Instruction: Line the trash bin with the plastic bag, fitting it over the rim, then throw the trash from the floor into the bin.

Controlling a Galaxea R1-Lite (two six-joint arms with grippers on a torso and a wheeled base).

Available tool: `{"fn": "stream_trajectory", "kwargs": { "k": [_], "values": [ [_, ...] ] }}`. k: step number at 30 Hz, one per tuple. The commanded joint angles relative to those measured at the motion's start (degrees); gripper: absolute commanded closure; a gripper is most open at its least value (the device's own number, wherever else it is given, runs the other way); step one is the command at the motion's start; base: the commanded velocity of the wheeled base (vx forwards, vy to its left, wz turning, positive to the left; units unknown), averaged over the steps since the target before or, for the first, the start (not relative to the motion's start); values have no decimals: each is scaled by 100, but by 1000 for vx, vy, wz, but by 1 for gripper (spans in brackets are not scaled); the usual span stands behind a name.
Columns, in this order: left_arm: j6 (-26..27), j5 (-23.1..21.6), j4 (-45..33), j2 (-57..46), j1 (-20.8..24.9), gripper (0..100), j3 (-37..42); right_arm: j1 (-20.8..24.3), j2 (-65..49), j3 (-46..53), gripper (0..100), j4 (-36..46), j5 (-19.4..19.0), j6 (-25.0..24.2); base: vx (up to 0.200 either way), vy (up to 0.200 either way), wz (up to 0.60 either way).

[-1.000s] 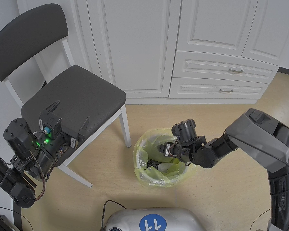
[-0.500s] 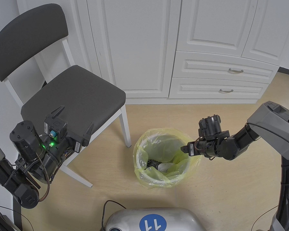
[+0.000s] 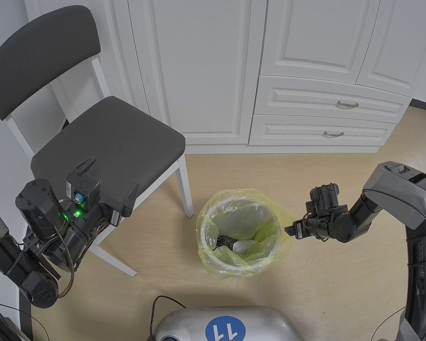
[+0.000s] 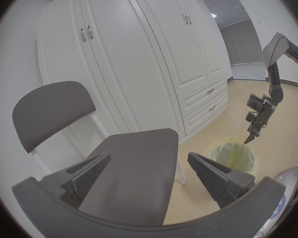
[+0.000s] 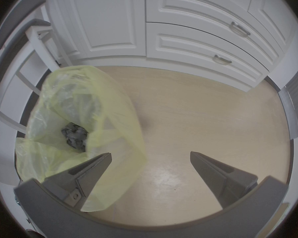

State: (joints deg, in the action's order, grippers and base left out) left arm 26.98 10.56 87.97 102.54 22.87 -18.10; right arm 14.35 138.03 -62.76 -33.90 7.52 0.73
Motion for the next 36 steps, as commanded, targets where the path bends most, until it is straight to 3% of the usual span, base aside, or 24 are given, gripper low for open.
{"fn": "stream_trajectory", "kwargs": {
  "k": [1,24,26,31,36],
  "values": [
    [0,-1,1,21,-2,0,0,-90,338,-96,0,-11,-5,6,0,0,0],
    [-96,17,1,-5,-19,0,299,112,874,-738,0,68,382,-425,0,0,0],
    [-175,17,1,-58,-2,0,369,86,637,-527,0,68,267,-407,0,0,0],
    [-685,-27,1,-164,104,0,378,-37,-136,159,0,24,-638,-354,0,0,0],
    [-1001,-36,-8,-199,253,0,439,-160,-532,387,0,-2,-840,-354,0,0,0]
  ]
}}
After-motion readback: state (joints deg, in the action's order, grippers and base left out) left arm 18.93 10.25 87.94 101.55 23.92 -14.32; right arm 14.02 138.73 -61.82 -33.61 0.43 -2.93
